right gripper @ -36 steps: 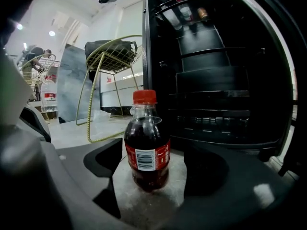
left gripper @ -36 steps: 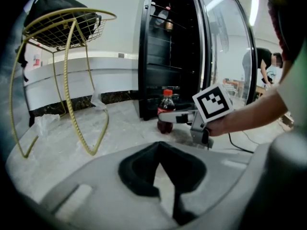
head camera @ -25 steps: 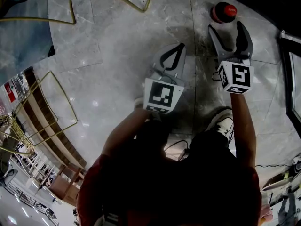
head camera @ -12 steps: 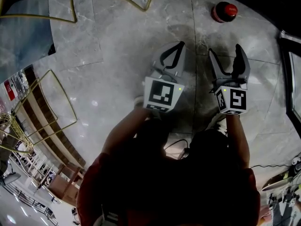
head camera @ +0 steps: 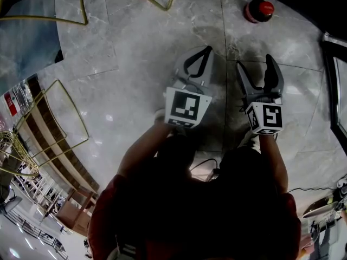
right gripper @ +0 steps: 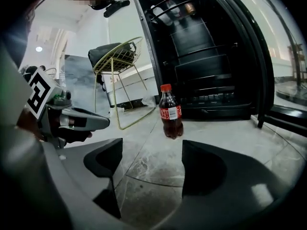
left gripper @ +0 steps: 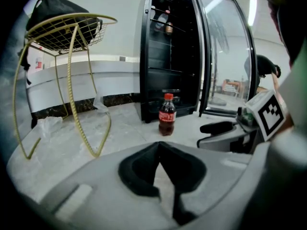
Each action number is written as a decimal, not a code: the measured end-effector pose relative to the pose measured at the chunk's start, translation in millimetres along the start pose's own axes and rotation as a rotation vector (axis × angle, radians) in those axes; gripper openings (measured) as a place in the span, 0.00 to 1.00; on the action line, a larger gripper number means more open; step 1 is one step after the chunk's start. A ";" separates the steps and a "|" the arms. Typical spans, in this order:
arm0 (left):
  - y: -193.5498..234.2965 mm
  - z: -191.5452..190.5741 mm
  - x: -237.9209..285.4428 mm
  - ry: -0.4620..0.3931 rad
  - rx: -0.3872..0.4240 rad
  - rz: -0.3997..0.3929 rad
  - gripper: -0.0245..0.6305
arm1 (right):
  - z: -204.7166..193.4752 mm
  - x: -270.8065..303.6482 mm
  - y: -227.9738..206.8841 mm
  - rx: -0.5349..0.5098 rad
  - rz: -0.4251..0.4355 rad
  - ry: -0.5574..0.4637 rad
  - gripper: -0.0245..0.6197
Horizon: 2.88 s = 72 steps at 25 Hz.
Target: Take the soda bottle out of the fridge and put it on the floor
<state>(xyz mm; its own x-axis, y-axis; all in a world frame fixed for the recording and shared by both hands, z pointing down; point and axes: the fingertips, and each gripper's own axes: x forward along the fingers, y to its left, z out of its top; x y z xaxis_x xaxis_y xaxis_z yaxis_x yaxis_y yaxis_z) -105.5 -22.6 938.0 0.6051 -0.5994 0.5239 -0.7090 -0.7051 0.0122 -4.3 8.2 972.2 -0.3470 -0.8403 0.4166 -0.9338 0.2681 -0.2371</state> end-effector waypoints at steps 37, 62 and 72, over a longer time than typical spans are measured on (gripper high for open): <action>5.7 93.6 -53.0 0.013 0.036 0.019 0.04 | 134.6 -70.7 -20.3 -0.099 -0.118 0.014 0.04; -24.9 616.5 -334.9 -0.066 0.012 0.038 0.04 | 644.3 -335.3 83.9 -0.050 -0.226 -0.077 0.04; -42.0 717.9 -434.9 -0.115 -0.049 0.104 0.04 | 746.5 -411.5 147.0 -0.007 -0.172 -0.130 0.04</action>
<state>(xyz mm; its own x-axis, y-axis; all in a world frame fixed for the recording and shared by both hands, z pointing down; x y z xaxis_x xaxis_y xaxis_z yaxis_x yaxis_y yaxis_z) -78.9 -4.2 98.1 0.5632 -0.7094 0.4237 -0.7849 -0.6195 0.0061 66.6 41.6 110.8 -0.1689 -0.9275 0.3335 -0.9789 0.1185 -0.1664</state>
